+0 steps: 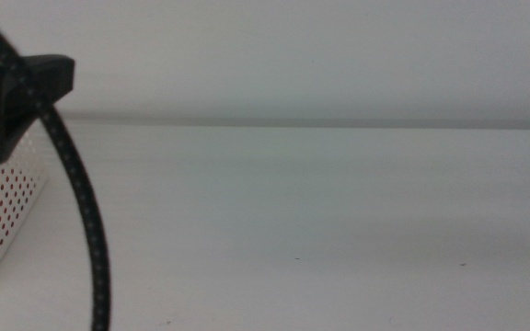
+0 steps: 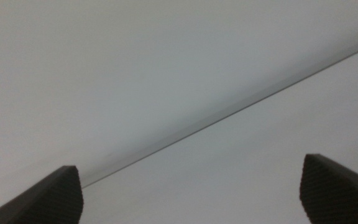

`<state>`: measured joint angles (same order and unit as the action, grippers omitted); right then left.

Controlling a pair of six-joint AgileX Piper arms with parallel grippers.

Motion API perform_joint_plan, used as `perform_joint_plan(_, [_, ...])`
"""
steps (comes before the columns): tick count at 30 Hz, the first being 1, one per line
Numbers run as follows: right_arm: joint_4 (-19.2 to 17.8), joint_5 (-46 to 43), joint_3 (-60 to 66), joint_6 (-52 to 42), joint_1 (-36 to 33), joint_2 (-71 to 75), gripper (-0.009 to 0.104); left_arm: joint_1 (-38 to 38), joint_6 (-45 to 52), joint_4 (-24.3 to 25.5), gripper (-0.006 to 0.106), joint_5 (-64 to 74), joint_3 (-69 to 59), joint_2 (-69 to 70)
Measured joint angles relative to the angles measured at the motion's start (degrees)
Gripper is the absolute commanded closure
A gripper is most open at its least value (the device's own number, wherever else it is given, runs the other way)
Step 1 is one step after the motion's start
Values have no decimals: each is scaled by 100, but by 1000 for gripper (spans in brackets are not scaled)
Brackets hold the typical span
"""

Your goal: Use arms to grab the bottles and put them into the dustbin to the left of the table.

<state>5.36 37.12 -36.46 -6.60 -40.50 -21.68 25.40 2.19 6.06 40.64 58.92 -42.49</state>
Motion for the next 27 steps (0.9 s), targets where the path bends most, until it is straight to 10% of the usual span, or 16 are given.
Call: perform_joint_plan(27, [-299, -493, 339, 0, 16, 178, 12, -484, 81, 104, 7, -1507, -838, 499])
